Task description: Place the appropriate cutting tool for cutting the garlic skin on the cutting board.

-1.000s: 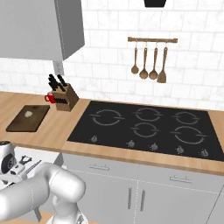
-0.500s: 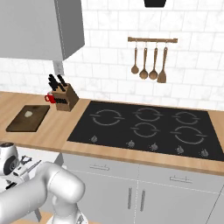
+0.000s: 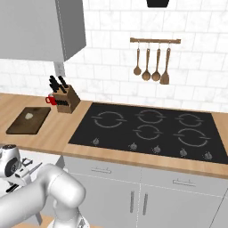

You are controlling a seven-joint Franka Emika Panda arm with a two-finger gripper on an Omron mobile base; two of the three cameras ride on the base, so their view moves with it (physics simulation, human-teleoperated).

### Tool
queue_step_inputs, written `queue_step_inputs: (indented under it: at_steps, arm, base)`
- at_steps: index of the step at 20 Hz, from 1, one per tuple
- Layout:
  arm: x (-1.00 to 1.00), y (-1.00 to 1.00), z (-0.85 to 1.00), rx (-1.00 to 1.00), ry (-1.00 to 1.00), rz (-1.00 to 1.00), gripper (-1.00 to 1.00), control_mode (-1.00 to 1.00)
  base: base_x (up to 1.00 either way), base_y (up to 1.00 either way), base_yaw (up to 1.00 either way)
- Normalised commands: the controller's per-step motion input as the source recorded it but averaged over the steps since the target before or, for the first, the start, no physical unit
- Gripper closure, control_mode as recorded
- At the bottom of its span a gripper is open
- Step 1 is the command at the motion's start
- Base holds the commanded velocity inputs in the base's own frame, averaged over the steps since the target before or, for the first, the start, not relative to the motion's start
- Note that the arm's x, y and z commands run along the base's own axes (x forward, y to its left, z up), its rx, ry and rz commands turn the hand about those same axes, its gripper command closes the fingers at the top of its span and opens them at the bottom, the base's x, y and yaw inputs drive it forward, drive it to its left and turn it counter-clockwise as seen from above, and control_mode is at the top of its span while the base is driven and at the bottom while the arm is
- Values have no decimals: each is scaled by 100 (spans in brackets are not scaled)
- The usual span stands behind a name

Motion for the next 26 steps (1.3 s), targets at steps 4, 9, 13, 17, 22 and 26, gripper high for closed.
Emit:
queue_step_inputs:
  at_steps: [4,9,13,17,22,26]
  arm:
    - [0,18,-27,0,0,-1,-100,-100]
    - [-1,15,-29,0,1,-2,-100,-100]
    - [-33,16,-63,0,6,-4,100,-100]
    - [-30,2,-71,0,7,-5,100,-100]
    - [-31,0,-61,0,3,-6,100,-100]
    - [-44,4,-42,0,3,-9,100,-100]
  base:
    - [0,0,0]
    - [0,0,0]
    - [0,0,0]
    - [0,0,0]
    - [0,0,0]
    - [0,0,0]
